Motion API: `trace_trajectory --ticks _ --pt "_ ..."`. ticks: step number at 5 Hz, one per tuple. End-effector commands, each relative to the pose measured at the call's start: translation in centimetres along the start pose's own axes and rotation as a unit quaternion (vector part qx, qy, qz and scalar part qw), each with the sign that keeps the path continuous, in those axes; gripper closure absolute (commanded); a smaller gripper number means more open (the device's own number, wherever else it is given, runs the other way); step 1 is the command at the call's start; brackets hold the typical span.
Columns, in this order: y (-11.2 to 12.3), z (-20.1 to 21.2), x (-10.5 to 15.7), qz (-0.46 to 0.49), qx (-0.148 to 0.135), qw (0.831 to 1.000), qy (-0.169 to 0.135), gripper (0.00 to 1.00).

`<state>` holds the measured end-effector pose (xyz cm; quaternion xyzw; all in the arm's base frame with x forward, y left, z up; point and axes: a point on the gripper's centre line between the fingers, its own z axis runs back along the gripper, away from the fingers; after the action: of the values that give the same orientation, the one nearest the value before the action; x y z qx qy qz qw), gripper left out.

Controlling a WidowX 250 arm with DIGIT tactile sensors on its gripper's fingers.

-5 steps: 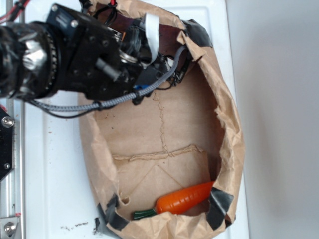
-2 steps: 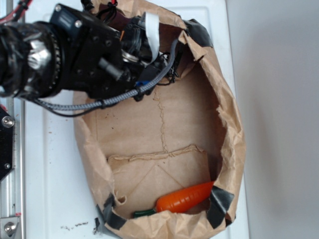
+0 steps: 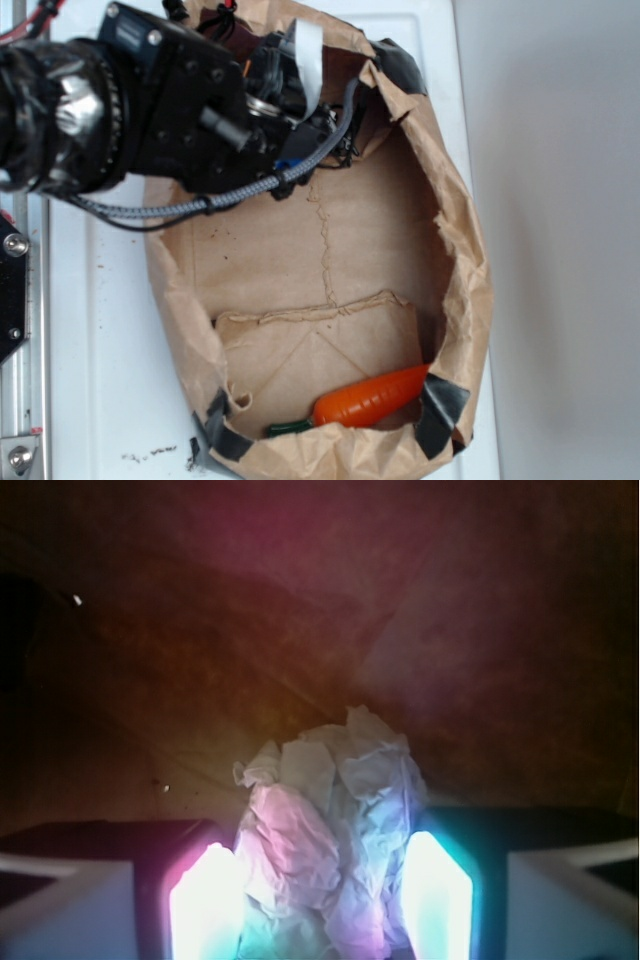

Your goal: Grab the white paper.

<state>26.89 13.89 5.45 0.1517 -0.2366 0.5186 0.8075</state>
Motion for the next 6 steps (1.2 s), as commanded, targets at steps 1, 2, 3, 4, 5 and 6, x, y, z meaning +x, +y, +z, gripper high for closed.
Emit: trace_trajectory --ticks 1,2,3,4,5,6 --pt "2.2 3.8 5.0 0.026 -0.03 0.999 0.035 1.0" --pt "2.3 6.1 5.5 0.019 -0.053 0.997 0.058 1.0" --pt "1.8 8.4 5.2 -0.016 -0.071 0.995 0.067 1.0" --pt "1.5 10.0 5.0 -0.025 -0.084 0.994 0.063 1.0" --pt "1.3 10.5 5.4 -0.041 -0.092 0.992 0.071 1.0" --pt "0.4 11.2 5.8 -0.063 -0.109 0.989 0.075 1.0"
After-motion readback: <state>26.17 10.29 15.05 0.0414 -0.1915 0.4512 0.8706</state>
